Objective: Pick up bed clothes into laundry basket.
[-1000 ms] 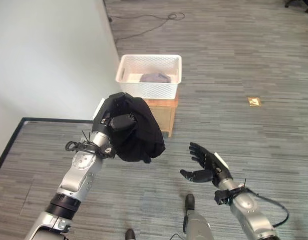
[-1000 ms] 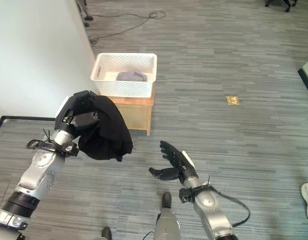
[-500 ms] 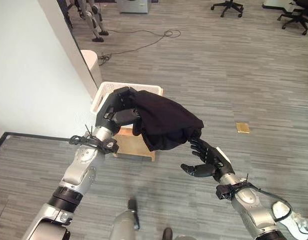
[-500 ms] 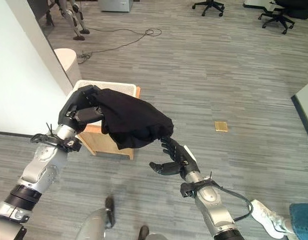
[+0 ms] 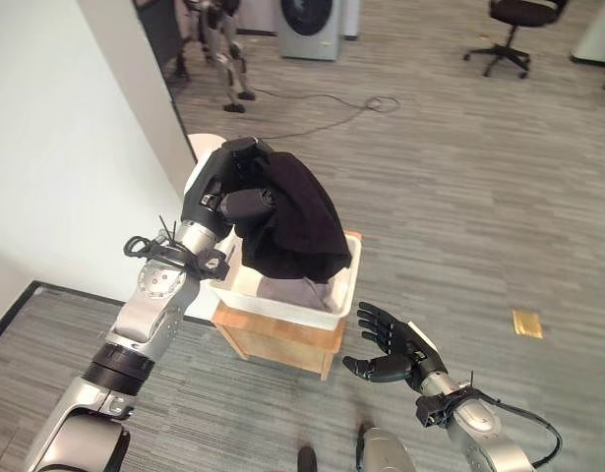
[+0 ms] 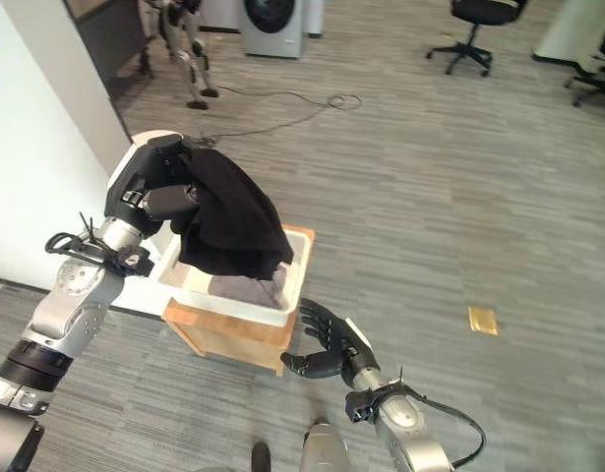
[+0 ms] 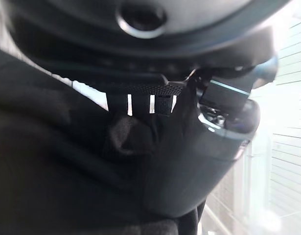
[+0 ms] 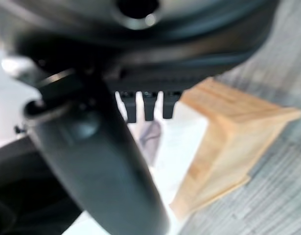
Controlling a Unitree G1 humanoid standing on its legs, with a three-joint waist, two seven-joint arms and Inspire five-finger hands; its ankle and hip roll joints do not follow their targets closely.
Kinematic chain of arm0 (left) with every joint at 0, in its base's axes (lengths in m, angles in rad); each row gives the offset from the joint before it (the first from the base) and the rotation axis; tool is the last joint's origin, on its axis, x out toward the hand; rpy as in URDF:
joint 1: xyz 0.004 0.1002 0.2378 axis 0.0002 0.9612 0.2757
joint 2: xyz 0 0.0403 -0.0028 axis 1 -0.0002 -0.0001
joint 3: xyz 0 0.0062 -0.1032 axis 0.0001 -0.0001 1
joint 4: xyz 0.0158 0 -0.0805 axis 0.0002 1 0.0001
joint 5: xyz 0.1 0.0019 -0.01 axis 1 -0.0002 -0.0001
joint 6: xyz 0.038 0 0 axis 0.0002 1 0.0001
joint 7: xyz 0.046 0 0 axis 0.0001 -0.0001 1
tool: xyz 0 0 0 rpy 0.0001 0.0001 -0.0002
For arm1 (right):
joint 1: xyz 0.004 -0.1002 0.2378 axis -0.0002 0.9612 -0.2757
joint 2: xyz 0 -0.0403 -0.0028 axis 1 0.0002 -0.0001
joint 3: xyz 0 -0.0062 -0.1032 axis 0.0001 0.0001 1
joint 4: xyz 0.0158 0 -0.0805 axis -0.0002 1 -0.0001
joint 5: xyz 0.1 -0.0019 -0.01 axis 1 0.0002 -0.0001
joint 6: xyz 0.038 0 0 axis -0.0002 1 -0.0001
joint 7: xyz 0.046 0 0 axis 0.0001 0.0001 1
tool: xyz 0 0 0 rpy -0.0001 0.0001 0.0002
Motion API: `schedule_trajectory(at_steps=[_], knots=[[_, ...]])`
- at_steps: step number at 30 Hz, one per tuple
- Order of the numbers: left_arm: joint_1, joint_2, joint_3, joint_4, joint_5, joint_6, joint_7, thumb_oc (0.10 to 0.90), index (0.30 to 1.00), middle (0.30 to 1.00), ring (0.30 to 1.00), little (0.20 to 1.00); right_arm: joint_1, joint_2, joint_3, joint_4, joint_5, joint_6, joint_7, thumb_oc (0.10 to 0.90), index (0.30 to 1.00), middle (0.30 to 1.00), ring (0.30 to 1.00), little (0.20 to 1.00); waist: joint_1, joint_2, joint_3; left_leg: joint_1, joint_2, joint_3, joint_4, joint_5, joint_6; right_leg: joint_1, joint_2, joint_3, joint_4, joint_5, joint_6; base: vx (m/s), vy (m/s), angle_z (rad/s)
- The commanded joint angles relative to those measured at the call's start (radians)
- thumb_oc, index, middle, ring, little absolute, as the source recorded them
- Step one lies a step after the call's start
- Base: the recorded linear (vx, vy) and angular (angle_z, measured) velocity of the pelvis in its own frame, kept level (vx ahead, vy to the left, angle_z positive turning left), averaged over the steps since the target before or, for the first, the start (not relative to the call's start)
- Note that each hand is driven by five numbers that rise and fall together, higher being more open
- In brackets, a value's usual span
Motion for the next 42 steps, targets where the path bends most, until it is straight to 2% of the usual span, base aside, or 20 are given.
schedule_trajectory(at_steps=[1, 4, 5, 9, 20, 24, 28, 34, 42], knots=[[-0.203, 0.027, 0.038, -0.069, 0.032, -0.138, 0.025, 0.400, 0.300, 0.300, 0.300, 0.300, -0.065, 0.009, -0.036, -0.037, 0.071, -0.081, 0.033, 0.800, 0.900, 0.900, 0.900, 0.900, 0.031, -0.022, -0.111, -0.076, 0.076, 0.052, 0.035, -0.050, -0.017, 0.203, -0.049, -0.033, -0.081, 0.064, 0.074, 0.18, -0.094, 0.81], [-0.233, 0.037, 0.033, -0.022, -0.006, -0.145, 0.031, 0.400, 0.300, 0.300, 0.300, 0.300, -0.056, 0.006, -0.029, -0.041, 0.072, -0.077, 0.046, 0.800, 0.900, 0.900, 0.900, 0.900, 0.032, -0.016, -0.126, -0.070, 0.079, 0.050, 0.025, -0.048, -0.022, 0.222, -0.046, -0.045, -0.111, 0.072, 0.074, 0.12, -0.051, 0.31], [-0.267, 0.034, 0.018, 0.029, -0.061, -0.138, 0.029, 0.400, 0.300, 0.300, 0.300, 0.300, -0.040, -0.001, -0.024, -0.050, 0.078, -0.067, 0.055, 0.800, 0.900, 0.900, 0.900, 0.900, 0.026, -0.010, -0.136, -0.068, 0.085, 0.046, 0.010, -0.042, -0.030, 0.238, -0.039, -0.054, -0.141, 0.068, 0.071, 0.09, -0.040, 0.10], [-0.290, 0.045, 0.022, 0.085, -0.101, -0.134, 0.047, 0.400, 0.300, 0.300, 0.300, 0.300, -0.020, -0.002, -0.028, -0.059, 0.096, -0.067, 0.056, 0.800, 0.900, 0.900, 0.900, 0.900, 0.019, -0.011, -0.143, -0.058, 0.101, 0.051, -0.038, -0.021, -0.045, 0.253, -0.026, -0.067, -0.176, 0.060, 0.069, 0.07, -0.033, -0.02], [-0.290, 0.062, -0.021, 0.194, -0.061, -0.093, 0.035, 0.400, 0.300, 0.300, 0.300, 0.300, -0.026, -0.014, -0.029, -0.052, 0.081, -0.077, 0.028, 0.800, 0.900, 0.900, 0.900, 0.900, -0.006, -0.021, -0.138, -0.079, 0.120, 0.068, -0.065, -0.006, -0.061, 0.237, -0.008, -0.057, -0.220, 0.077, 0.067, 0.02, -0.002, -0.14], [-0.244, 0.011, 0.011, 0.174, -0.044, -0.090, 0.058, 0.400, 0.300, 0.300, 0.300, 0.300, -0.017, -0.007, -0.078, -0.056, 0.095, -0.091, -0.001, 0.800, 0.900, 0.900, 0.900, 0.900, -0.014, -0.039, -0.131, -0.095, 0.127, 0.080, -0.065, -0.010, -0.063, 0.226, 0.000, -0.048, -0.238, 0.086, 0.066, 0.01, 0.015, -0.06], [-0.220, -0.004, 0.024, 0.126, -0.018, -0.093, 0.062, 0.400, 0.300, 0.300, 0.300, 0.300, -0.020, -0.014, -0.107, -0.044, 0.095, -0.097, -0.018, 0.800, 0.900, 0.900, 0.900, 0.900, -0.010, -0.059, -0.125, -0.110, 0.130, 0.085, -0.065, -0.012, -0.063, 0.218, 0.007, -0.041, -0.262, 0.096, 0.066, 0.00, -0.003, -0.08], [-0.184, -0.007, 0.052, 0.050, 0.006, -0.097, 0.056, 0.400, 0.300, 0.300, 0.300, 0.300, -0.020, -0.012, -0.107, -0.048, 0.093, -0.096, -0.005, 0.800, 0.900, 0.900, 0.900, 0.900, 0.006, -0.061, -0.116, -0.107, 0.129, 0.083, -0.065, -0.016, -0.063, 0.229, 0.008, -0.046, -0.273, 0.093, 0.065, 0.01, 0.009, -0.05], [-0.089, -0.023, 0.134, -0.024, 0.015, -0.107, 0.057, 0.400, 0.300, 0.300, 0.300, 0.300, -0.023, 0.002, -0.099, -0.047, 0.089, -0.094, 0.010, 0.800, 0.900, 0.900, 0.900, 0.900, 0.033, -0.074, -0.091, -0.117, 0.124, 0.068, -0.065, -0.013, -0.062, 0.229, 0.005, -0.062, -0.275, 0.093, 0.063, 0.00, 0.000, 0.00]])
